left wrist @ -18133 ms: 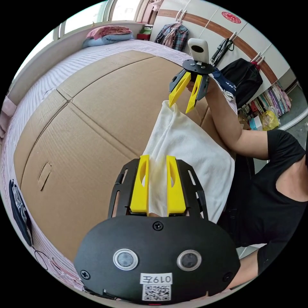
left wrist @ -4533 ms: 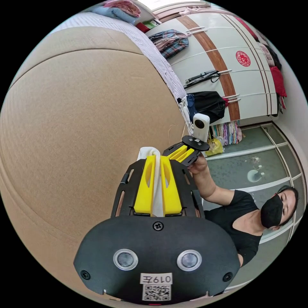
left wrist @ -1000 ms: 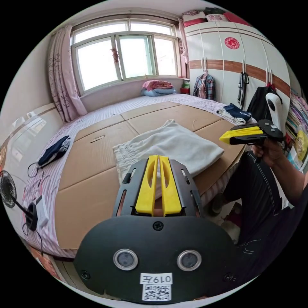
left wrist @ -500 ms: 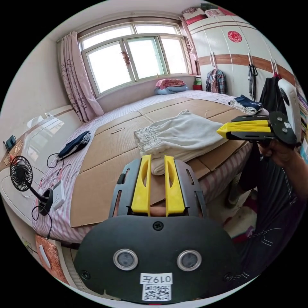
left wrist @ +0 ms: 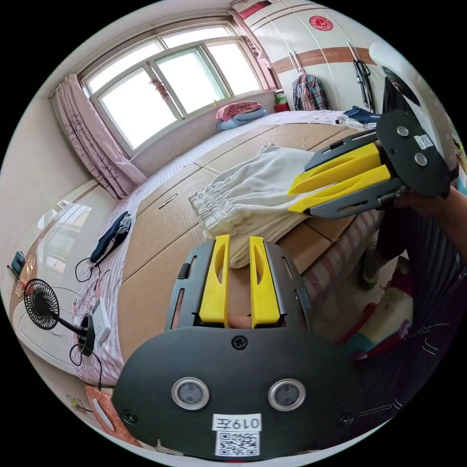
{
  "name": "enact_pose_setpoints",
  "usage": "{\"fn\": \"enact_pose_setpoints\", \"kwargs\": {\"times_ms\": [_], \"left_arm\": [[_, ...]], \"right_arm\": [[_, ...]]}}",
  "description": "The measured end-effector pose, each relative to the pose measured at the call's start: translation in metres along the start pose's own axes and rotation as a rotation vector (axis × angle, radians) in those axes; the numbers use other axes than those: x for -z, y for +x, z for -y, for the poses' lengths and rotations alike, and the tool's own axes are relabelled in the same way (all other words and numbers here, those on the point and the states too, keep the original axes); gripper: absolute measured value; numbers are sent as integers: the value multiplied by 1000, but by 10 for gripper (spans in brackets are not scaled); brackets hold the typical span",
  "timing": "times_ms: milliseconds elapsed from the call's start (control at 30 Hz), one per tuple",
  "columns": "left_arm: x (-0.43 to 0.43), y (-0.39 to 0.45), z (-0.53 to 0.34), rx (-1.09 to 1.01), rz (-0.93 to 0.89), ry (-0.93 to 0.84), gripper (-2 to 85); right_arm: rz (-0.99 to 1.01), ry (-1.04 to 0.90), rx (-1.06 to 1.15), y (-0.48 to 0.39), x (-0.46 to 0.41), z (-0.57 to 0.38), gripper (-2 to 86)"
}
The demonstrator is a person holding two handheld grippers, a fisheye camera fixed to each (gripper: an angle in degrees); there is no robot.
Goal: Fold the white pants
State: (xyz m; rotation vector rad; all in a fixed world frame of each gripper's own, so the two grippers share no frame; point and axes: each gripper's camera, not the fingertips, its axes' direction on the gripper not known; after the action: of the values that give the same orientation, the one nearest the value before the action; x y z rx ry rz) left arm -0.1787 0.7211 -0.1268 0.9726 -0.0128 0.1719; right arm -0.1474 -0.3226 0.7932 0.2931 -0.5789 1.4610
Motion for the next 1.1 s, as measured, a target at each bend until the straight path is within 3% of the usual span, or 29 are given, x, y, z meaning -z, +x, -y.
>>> {"fn": "enact_pose_setpoints", "kwargs": {"times_ms": [133, 400, 600, 767, 1100], "left_arm": [[2, -33, -13, 125, -27, -34, 36], [-4, -118, -45, 442, -403, -14, 80], [-11, -158, -61, 612, -506, -18, 79], [-12, -172, -65, 637, -476, -4, 63], [6, -197, -45, 425, -362, 78, 17]], "right_arm": [[-8, 8, -10, 39, -51, -27, 50], [-56, 17, -8, 122, -132, -64, 44], [-61, 5, -22, 191, -186, -87, 44], [-83, -8, 3, 238, -225, -107, 40], [-97, 11, -3, 331, -273, -114, 51]]}}
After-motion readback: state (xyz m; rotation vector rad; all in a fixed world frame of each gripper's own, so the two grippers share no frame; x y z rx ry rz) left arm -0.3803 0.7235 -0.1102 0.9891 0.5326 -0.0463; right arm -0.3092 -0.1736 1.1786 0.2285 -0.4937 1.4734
